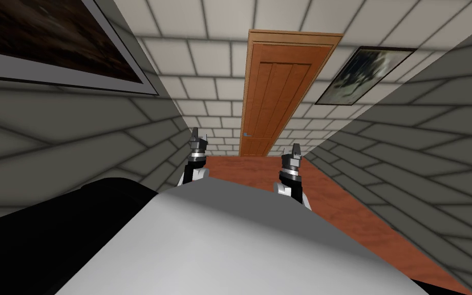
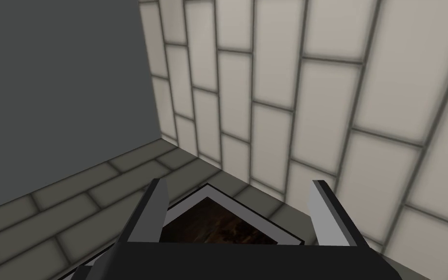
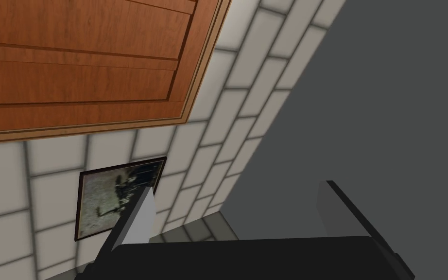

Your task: Pull the door open

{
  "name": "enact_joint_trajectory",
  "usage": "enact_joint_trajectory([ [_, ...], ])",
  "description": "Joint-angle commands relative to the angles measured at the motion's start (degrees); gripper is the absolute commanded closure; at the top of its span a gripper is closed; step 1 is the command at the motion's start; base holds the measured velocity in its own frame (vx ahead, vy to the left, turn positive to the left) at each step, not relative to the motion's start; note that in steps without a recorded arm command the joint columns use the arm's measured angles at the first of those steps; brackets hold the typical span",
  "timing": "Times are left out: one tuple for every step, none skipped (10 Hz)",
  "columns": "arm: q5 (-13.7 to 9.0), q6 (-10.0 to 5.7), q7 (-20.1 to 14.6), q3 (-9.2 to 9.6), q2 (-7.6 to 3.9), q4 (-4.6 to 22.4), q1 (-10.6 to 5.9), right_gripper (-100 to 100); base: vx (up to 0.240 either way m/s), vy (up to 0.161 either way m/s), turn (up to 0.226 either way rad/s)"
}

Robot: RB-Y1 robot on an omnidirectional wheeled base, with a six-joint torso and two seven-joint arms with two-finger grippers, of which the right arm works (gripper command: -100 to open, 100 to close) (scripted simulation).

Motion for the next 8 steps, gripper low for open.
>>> enact_joint_trajectory([
  [-0.3, -0.52, -0.2, -0.22, -0.29, 2.4, -0.77, -100, 0.073, 0.006, 0.093],
  [-0.6, -0.90, -0.3, -0.42, -0.50, 4.1, -1.33, -100, 0.092, 0.007, 0.094],
  [-0.8, -1.29, -0.5, -0.62, -0.70, 5.5, -1.90, -100, 0.101, -0.002, 0.129],
  [-0.8, -1.29, -0.5, -0.62, -0.70, 5.8, -1.90, -100, 0.067, 0.002, 0.039],
  [-1.1, -1.67, -0.6, -0.82, -0.91, 7.6, -2.47, -100, 0.054, 0.009, 0.063],
  [-1.4, -2.06, -0.7, -1.02, -1.11, 9.3, -3.04, -100, 0.074, 0.002, 0.103],
  [-1.6, -2.46, -0.9, -1.23, -1.32, 11.2, -3.64, -100, 0.104, 0.012, 0.115],
  [-1.9, -2.88, -1.0, -1.46, -1.52, 13.1, -4.27, -100, 0.102, 0.015, 0.133],
])
